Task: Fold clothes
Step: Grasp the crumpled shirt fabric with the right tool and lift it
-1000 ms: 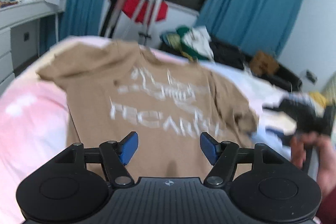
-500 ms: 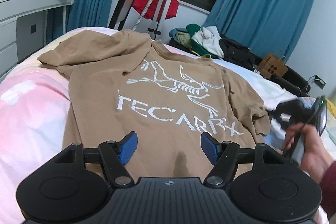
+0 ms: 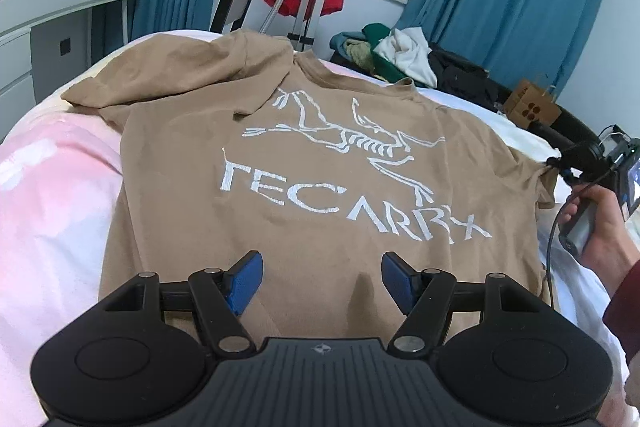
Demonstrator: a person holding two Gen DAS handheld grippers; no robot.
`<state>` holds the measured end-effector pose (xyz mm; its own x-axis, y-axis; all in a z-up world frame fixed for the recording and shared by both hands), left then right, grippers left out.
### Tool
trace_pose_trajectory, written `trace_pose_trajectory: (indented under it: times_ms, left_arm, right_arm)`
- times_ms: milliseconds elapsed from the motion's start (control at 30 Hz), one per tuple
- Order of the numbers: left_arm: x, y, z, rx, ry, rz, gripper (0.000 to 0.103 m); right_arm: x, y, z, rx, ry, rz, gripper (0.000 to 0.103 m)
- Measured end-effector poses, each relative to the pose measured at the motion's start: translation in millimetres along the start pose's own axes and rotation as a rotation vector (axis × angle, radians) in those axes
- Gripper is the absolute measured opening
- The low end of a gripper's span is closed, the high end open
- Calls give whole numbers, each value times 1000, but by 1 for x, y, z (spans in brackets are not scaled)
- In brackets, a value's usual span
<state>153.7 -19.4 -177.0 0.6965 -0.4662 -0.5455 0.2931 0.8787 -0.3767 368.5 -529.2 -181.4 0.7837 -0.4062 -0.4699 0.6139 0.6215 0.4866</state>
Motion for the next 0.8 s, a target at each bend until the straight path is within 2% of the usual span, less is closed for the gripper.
trace_pose_trajectory:
  times_ms: [100, 133, 167, 233, 267, 467, 567, 633, 800]
  left_arm:
    - [-3, 2, 2, -4, -10, 7, 68]
    - [-5, 2, 2, -6, -14, 10, 68]
    - [-7, 4, 3, -16, -18, 8, 68]
    - [-12, 5, 4, -40, -29, 4, 68]
    - [-14, 6, 5, -52, -34, 1, 68]
    - [-23, 9, 9, -106, -60, -7, 68]
    - [-23, 11, 8, -120, -58, -4, 68]
    - [-22, 12, 7, -123, -55, 1, 68]
    - [-17, 12, 5, -131, -46, 1, 68]
  right_arm:
    - [-7, 2, -3, 8, 59, 23, 16]
    - [-14, 4, -3, 12, 68, 43, 28]
    - [-22, 6, -3, 16, 78, 62, 46]
    - [-38, 9, -4, 32, 94, 96, 66]
    - [-44, 10, -8, 52, 122, 111, 66]
    - [-57, 5, -67, 264, 482, 207, 67]
    - [-52, 13, -100, 304, 610, 231, 66]
    - [-47, 16, -107, 290, 598, 220, 66]
    - [-32, 21, -93, 272, 441, 258, 66]
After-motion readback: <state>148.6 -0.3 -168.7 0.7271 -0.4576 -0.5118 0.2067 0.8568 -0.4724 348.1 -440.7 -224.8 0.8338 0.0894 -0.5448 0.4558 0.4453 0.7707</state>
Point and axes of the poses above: each gripper's, at about its wrist camera, not at the fingertips, and x roughly the way its jaws point, y to its left, z to its top, the point moved 10 cm from there along x, roughly the way its jaws point, and after that the axes turned 13 degrees about -z, right-handed, at the moved point
